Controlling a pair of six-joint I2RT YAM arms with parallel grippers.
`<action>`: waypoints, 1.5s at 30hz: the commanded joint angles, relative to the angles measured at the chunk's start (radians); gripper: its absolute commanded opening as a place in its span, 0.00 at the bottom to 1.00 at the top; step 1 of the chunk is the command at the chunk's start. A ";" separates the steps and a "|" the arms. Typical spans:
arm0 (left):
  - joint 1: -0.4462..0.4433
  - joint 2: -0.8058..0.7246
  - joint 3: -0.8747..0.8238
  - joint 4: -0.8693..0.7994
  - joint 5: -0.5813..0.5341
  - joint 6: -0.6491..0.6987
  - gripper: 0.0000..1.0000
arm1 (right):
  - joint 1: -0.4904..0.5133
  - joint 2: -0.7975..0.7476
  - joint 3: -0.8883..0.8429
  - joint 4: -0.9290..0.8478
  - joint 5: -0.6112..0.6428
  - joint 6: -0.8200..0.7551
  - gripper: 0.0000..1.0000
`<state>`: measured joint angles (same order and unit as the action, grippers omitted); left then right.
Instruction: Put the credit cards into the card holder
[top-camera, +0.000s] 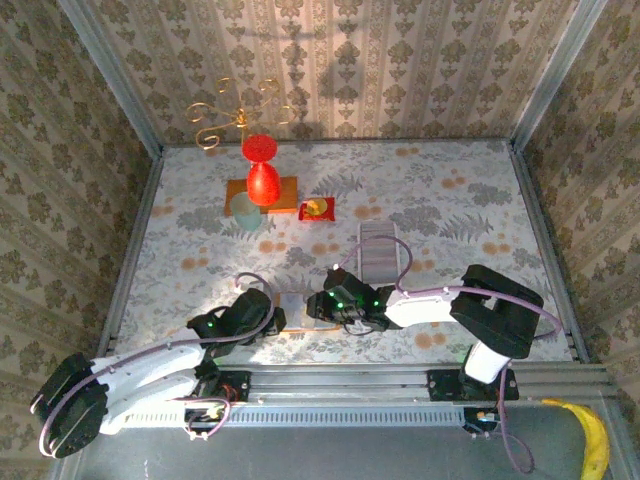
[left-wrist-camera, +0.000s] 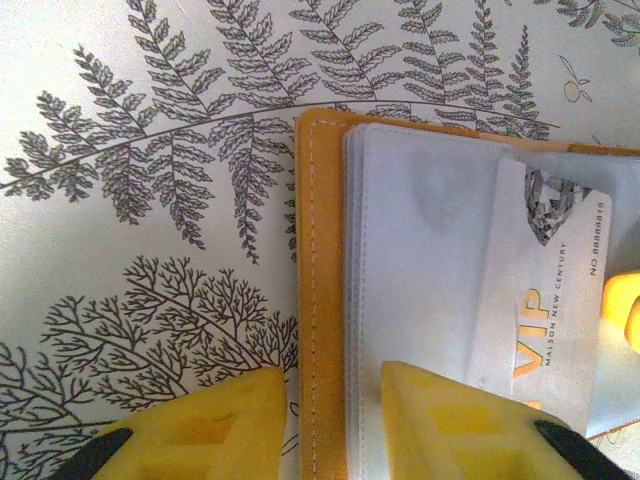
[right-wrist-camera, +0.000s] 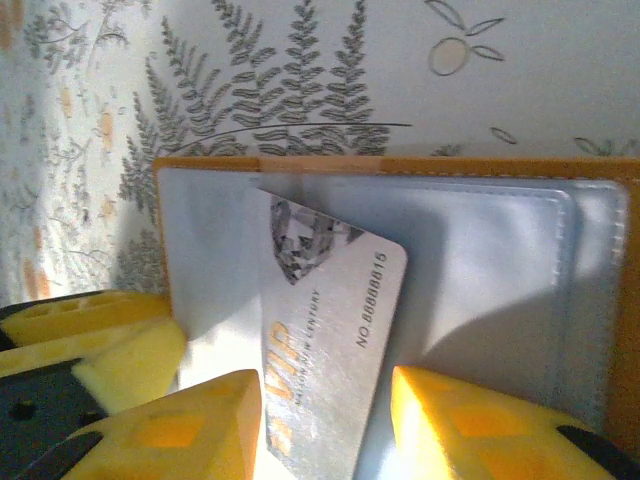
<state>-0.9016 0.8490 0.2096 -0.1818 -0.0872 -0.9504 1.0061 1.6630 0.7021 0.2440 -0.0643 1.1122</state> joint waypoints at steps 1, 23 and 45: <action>0.002 0.020 -0.019 -0.071 -0.019 -0.004 0.31 | 0.002 -0.005 0.026 -0.097 0.034 -0.046 0.37; 0.000 0.101 -0.018 -0.018 0.009 -0.017 0.26 | 0.019 0.062 0.167 -0.190 0.013 -0.127 0.25; 0.000 0.077 -0.024 -0.024 0.012 -0.019 0.26 | 0.037 0.137 0.262 -0.329 0.044 -0.162 0.15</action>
<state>-0.9016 0.9150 0.2287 -0.1482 -0.0921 -0.9508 1.0290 1.7733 0.9360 -0.0723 -0.0147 0.9630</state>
